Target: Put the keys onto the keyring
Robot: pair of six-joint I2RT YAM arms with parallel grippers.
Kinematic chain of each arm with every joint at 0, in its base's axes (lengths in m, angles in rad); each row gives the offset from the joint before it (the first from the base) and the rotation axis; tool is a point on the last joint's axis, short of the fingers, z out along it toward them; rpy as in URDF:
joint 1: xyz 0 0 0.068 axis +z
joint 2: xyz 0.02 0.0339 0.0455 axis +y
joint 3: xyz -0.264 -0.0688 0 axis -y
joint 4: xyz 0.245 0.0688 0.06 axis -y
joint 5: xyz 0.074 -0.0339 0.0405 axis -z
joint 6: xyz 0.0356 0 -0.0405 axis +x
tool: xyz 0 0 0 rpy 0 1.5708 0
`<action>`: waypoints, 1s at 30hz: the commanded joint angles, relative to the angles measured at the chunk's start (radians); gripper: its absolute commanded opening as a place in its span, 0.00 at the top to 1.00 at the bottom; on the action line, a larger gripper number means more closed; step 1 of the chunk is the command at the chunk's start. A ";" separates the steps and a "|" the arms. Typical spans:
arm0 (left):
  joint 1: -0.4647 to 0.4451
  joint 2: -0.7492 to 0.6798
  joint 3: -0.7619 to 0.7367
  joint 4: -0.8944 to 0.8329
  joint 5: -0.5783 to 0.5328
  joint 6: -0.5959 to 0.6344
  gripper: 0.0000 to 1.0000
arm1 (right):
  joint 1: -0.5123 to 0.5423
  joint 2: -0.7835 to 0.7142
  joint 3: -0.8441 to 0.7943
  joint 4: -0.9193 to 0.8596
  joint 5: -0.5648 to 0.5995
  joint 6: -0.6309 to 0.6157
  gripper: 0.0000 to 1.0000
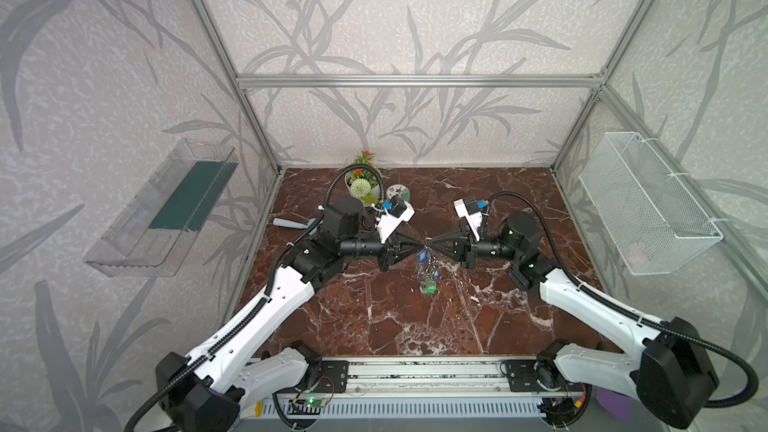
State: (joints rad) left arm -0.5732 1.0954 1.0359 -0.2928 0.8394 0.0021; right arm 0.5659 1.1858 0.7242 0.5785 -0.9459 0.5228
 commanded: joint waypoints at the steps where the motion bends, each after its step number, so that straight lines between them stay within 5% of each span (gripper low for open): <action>1: -0.010 0.014 0.032 -0.030 0.002 0.032 0.85 | 0.001 -0.012 0.022 0.080 -0.019 0.004 1.00; 21: -0.034 0.070 0.020 0.087 0.010 -0.024 0.84 | 0.000 0.000 0.014 0.106 -0.027 0.023 1.00; 30: -0.018 0.068 0.016 0.079 -0.037 -0.049 0.75 | 0.000 0.005 0.010 0.114 -0.028 0.023 1.00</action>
State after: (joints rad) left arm -0.5995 1.1622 1.0389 -0.2558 0.8291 -0.0383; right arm 0.5564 1.1931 0.7242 0.6109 -0.9352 0.5350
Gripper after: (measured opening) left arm 0.255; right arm 0.050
